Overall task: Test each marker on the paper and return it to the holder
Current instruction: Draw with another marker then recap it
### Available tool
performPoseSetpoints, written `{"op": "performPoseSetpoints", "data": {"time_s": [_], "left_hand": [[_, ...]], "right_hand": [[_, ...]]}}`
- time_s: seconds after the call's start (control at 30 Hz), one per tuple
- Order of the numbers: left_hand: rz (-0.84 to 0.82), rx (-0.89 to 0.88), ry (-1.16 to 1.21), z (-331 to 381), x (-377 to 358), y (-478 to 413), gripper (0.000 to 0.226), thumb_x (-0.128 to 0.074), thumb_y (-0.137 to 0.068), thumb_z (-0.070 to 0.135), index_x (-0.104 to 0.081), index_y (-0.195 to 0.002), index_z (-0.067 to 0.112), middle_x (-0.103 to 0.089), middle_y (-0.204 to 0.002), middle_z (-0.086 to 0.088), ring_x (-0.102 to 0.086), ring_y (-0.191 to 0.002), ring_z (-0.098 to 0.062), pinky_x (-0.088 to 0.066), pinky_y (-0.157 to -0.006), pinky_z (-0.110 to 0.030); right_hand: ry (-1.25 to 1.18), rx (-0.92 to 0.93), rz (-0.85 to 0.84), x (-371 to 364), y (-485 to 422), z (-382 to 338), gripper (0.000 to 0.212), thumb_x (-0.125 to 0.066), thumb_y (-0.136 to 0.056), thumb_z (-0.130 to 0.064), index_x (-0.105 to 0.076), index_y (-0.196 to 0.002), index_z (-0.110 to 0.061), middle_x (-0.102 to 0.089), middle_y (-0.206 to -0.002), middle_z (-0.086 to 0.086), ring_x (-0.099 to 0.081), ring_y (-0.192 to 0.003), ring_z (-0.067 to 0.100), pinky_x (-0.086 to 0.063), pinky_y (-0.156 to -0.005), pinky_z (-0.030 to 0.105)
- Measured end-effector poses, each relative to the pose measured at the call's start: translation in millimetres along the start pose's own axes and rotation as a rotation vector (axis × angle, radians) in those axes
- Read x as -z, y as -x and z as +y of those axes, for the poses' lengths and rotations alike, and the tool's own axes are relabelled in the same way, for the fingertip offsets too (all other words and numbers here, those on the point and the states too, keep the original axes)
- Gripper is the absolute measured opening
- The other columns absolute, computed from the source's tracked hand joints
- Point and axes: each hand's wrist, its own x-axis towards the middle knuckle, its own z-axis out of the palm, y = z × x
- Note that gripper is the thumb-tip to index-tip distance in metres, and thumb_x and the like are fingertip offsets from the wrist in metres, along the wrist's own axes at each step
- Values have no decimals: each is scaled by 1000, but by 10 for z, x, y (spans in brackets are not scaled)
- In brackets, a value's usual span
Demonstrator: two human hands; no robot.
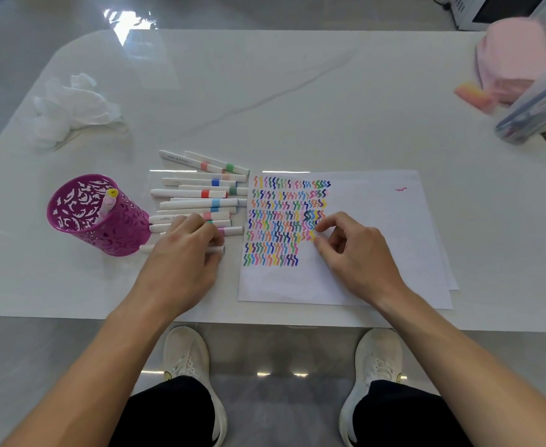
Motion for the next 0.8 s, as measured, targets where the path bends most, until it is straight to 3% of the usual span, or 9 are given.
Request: {"op": "performPoseSetpoints", "data": {"time_s": [0.17, 0.37, 0.53, 0.6, 0.67, 0.8], "left_hand": [[-5, -29, 0, 49, -24, -3, 13, -70, -91, 16, -72, -104, 16, -62, -108, 0, -52, -105, -19, -50, -88, -36], [136, -98, 172, 229, 60, -54, 10, -66, -94, 18, -65, -104, 17, -59, -106, 7, -49, -95, -8, -36, -72, -13], [326, -150, 383, 458, 150, -85, 13, -66, -94, 13, -60, -106, 15, -61, -103, 5, -52, -88, -5, -39, -77, -3], [382, -145, 492, 534, 177, -88, 16, -66, -95, 11, -57, -105, 20, -64, -102, 3, -58, -87, -7, -44, -79, -11], [422, -131, 613, 606, 198, -96, 21, -65, -96, 11, -53, -105, 25, -67, -102, 6, -65, -91, -10, -53, -82, -30], [452, -115, 794, 752, 178, -108, 16, -59, -100, 9, -53, -114, 15, -67, -105, 2, -68, -97, -22, -55, -81, -44]], "right_hand": [[0, 1, -2, 8, 3, -5, 9, -72, -94, -24, -68, -102, -22, -59, -61, -11, -59, -60, 7, -46, -61, 26], [-36, 17, -5, 34, 28, -38, 9, -71, -94, -23, -67, -103, -24, -60, -60, -9, -58, -58, 9, -50, -62, 31], [-46, 82, 10, 114, 54, -101, 8, -70, -96, -21, -67, -103, -23, -57, -59, -12, -56, -55, 9, -44, -59, 20], [-68, 95, 30, 155, 71, -126, 8, -70, -96, -20, -68, -103, -22, -59, -60, -10, -56, -55, 10, -43, -58, 19], [-93, 107, 68, 188, 87, -154, 8, -70, -95, -19, -68, -103, -22, -61, -63, -9, -58, -57, 12, -45, -57, 20], [-222, 139, 116, 273, 109, -240, 21, -75, -93, -27, -68, -111, -21, -69, -87, -10, -66, -80, 11, -53, -66, 22]]}}
